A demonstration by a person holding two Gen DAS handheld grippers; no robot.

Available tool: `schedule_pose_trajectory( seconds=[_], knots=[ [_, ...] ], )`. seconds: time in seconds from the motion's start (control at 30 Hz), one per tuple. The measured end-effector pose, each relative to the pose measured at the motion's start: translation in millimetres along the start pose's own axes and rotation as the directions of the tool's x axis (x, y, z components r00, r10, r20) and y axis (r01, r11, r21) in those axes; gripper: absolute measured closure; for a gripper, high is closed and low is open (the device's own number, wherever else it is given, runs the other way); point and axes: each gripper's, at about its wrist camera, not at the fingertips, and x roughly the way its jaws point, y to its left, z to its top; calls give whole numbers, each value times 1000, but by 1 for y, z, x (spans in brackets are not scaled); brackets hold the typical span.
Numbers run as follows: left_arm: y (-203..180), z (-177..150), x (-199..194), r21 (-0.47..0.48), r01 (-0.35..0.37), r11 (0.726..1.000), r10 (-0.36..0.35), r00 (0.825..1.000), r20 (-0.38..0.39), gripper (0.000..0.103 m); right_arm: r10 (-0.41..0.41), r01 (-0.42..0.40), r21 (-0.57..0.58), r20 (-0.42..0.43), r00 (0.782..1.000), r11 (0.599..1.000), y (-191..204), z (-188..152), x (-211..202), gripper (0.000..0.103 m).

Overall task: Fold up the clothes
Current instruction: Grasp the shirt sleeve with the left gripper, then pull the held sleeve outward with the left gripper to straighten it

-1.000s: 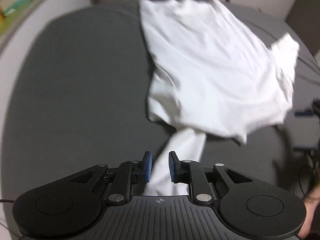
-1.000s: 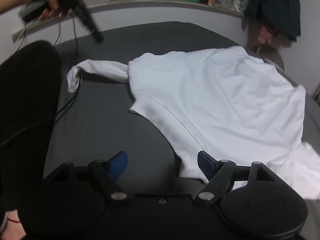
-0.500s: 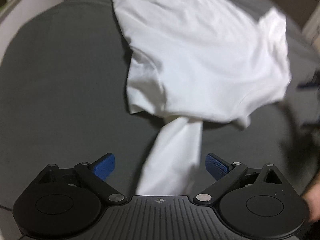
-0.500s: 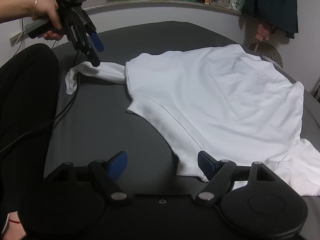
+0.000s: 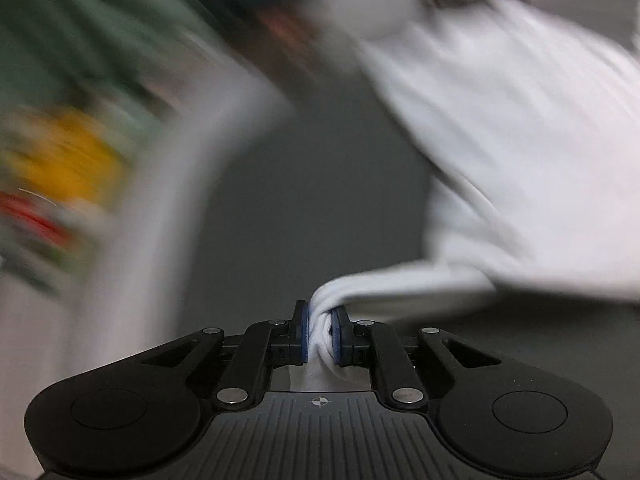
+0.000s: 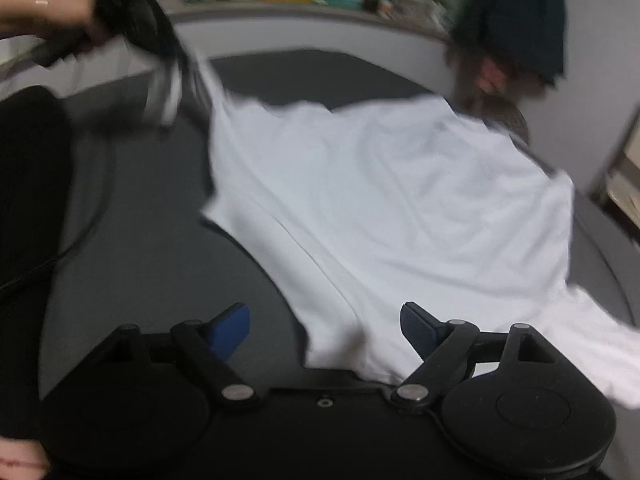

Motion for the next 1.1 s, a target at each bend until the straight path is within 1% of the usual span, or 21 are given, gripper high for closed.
schedule_pose_trajectory(
  seconds=[0.03,0.13,0.2,0.27,0.3,0.37,0.4,0.5,0.63,0.67,0.73,0.77,0.8,0.83,0.87,0.9,0.93,0.97,1.03,1.07,1.1],
  knots=[
    [9,4,-15,-14,-107,994,108,985,131,92,15,-15,26,-6,1000,1000,-2,1,1,21],
    [12,-2,-30,55,-115,992,100,971,215,92,58,-58,39,0,998,998,-1,0,0,21],
    [0,-21,-19,169,-115,979,87,983,161,92,55,-55,1,-2,998,998,3,0,0,21],
    [-9,-47,4,230,-97,968,91,995,36,92,64,-64,-7,-9,998,998,5,-1,1,21],
    [-13,-60,16,257,-85,963,95,995,-27,92,69,-69,-5,-12,998,998,5,-1,2,21],
    [-16,-81,37,250,-59,967,97,985,-142,92,75,-75,-1,-19,997,997,5,-1,3,21],
    [-12,-90,42,225,-58,973,98,980,-171,92,73,-73,-1,-19,997,997,4,-1,3,21],
    [4,-80,51,117,-102,988,122,977,-177,92,68,-68,10,-23,997,998,1,-1,4,21],
    [25,-66,62,-28,-160,987,152,971,-187,92,64,-63,40,-26,998,997,-5,-1,3,21],
    [32,-52,67,-62,-178,982,165,972,-168,92,63,-62,43,-26,998,997,-5,-1,3,21],
    [49,-14,63,-142,-221,965,215,975,-58,92,62,-61,42,-24,998,997,-5,-1,3,21],
    [57,2,52,-185,-231,955,242,969,40,92,62,-61,42,-24,998,997,-5,-1,3,21],
    [62,17,28,-261,-216,941,273,939,208,92,62,-61,42,-24,998,997,-5,-1,3,21],
    [68,31,5,-331,-187,925,308,878,366,92,64,-63,43,-24,998,997,-5,-1,3,21],
    [71,32,-14,-374,-155,914,335,807,486,92,65,-64,46,-24,998,997,-5,-1,3,21],
    [69,28,-29,-393,-144,908,367,728,580,92,67,-66,50,-25,997,997,-6,-1,4,21],
    [61,24,-30,-370,-196,908,396,689,607,92,70,-68,54,-27,997,996,-7,-1,4,21],
    [55,19,-15,-307,-217,927,361,738,570,92,72,-71,59,-27,997,996,-7,-1,4,21],
    [42,8,15,-175,-241,955,296,827,477,91,78,-76,62,-29,997,995,-8,-1,5,21],
    [38,3,33,-120,-223,967,253,881,400,91,81,-79,61,-32,996,995,-8,-1,6,21],
    [33,-3,50,-84,-212,974,228,920,318,91,83,-81,59,-34,996,995,-8,-2,6,21]
  ],
)
